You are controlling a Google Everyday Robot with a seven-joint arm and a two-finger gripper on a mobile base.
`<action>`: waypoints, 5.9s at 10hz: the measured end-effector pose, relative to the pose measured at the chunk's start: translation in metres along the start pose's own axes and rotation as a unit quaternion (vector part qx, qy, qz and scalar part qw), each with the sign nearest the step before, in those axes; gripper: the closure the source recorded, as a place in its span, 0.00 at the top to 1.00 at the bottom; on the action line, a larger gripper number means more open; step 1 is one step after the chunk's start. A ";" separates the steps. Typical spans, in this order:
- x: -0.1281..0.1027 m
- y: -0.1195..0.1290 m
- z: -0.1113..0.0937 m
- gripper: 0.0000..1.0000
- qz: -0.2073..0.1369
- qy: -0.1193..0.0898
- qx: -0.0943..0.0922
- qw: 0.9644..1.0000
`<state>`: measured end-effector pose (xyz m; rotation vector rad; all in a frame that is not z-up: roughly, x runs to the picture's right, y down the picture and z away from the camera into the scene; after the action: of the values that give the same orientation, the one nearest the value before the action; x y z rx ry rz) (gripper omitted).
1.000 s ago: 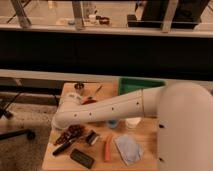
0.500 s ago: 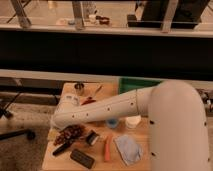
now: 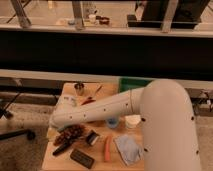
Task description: Place sponge in tray
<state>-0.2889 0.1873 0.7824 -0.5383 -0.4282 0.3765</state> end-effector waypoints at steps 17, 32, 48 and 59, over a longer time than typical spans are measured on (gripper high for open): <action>0.046 -0.038 0.047 0.74 0.036 0.058 0.031 0.997; 0.013 -0.013 -0.020 0.00 0.014 0.006 -0.028 1.000; -0.003 0.001 -0.099 0.00 -0.021 -0.025 -0.021 0.999; 0.029 -0.089 -0.116 0.00 0.013 -0.012 0.027 0.999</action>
<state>-0.1880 0.0817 0.7510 -0.4870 -0.4326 0.4192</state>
